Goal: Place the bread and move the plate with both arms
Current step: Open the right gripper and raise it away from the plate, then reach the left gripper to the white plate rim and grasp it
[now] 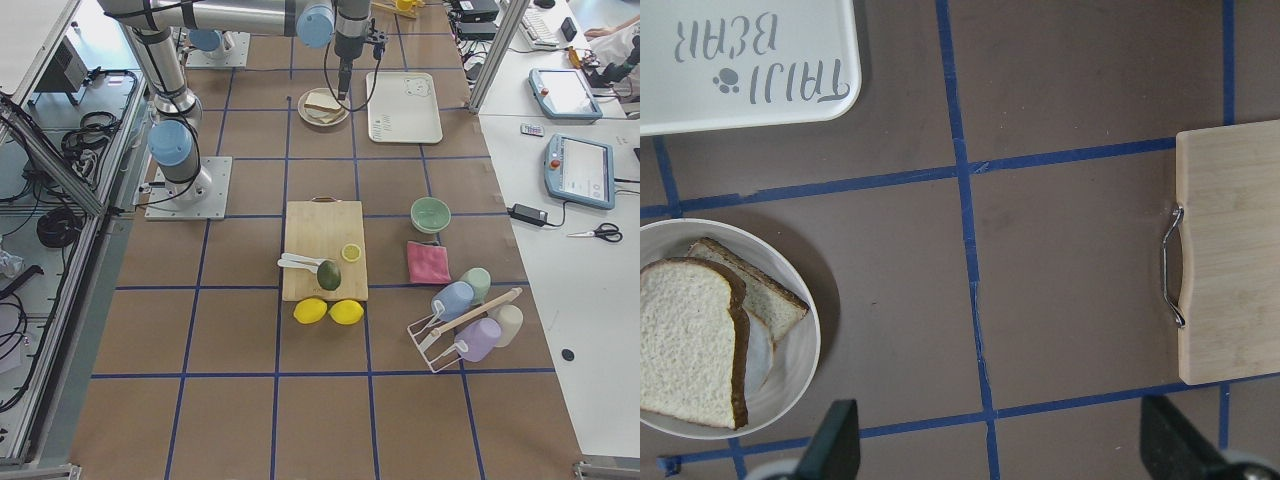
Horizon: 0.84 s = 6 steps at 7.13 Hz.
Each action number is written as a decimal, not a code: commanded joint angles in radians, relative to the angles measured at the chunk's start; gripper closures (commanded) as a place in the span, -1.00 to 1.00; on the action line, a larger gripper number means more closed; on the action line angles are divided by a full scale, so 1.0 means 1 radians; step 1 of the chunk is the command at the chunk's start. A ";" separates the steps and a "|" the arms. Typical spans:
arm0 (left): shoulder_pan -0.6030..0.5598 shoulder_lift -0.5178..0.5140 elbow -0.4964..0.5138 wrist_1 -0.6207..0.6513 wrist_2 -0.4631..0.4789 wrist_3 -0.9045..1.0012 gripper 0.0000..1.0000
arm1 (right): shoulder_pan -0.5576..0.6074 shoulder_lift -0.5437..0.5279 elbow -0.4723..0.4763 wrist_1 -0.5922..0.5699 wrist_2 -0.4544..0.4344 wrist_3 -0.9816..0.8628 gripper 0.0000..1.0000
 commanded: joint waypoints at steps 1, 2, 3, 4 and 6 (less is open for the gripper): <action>-0.100 -0.058 -0.185 0.261 -0.004 -0.228 -1.00 | -0.019 -0.013 -0.016 0.070 -0.016 -0.053 -1.00; -0.146 -0.090 -0.282 0.384 -0.004 -0.296 -1.00 | -0.019 -0.015 -0.019 0.075 -0.017 -0.064 -1.00; -0.169 -0.130 -0.360 0.505 -0.006 -0.326 -1.00 | -0.016 -0.021 -0.020 0.078 -0.002 -0.061 -1.00; -0.204 -0.170 -0.398 0.572 -0.019 -0.388 -1.00 | -0.015 -0.028 -0.023 0.080 -0.002 -0.052 -1.00; -0.284 -0.236 -0.407 0.618 -0.052 -0.447 -1.00 | -0.013 -0.038 -0.025 0.080 0.009 -0.064 -1.00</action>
